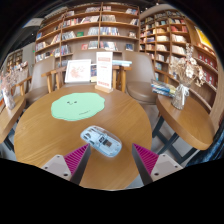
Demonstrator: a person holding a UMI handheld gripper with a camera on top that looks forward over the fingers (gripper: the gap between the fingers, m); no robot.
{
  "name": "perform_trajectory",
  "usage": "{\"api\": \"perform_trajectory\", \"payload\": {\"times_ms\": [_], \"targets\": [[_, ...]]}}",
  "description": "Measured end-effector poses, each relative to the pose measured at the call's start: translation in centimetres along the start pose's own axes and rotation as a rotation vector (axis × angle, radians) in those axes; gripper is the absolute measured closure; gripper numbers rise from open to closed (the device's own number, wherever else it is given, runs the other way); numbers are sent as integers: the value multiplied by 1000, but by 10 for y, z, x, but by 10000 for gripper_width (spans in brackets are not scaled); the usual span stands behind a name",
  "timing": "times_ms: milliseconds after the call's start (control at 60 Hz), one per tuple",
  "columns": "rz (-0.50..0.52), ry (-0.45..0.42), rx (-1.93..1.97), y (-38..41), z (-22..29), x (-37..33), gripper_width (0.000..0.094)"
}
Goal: Arrange mouse
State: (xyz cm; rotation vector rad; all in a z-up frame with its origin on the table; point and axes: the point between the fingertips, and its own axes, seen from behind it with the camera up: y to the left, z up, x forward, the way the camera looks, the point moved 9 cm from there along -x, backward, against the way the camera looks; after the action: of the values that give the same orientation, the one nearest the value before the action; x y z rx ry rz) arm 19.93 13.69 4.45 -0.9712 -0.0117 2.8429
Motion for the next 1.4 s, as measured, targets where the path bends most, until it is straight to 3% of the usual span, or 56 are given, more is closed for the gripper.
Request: {"api": "perform_trajectory", "payload": {"times_ms": [483, 583, 617, 667, 750, 883, 1017, 1150, 1250, 1400], "targets": [[-27, 38, 67, -23, 32, 52, 91], [-20, 33, 64, -20, 33, 52, 194], [-16, 31, 58, -17, 34, 53, 273], [-30, 25, 58, -18, 34, 54, 475], [-46, 42, 51, -17, 35, 52, 509], [-29, 8, 79, -12, 62, 32, 523], [33, -90, 79, 13, 133, 8, 524], [74, -153, 22, 56, 192, 30, 525], [103, -118, 0, 100, 208, 78, 532], [102, -16, 0, 136, 179, 149, 534]]}}
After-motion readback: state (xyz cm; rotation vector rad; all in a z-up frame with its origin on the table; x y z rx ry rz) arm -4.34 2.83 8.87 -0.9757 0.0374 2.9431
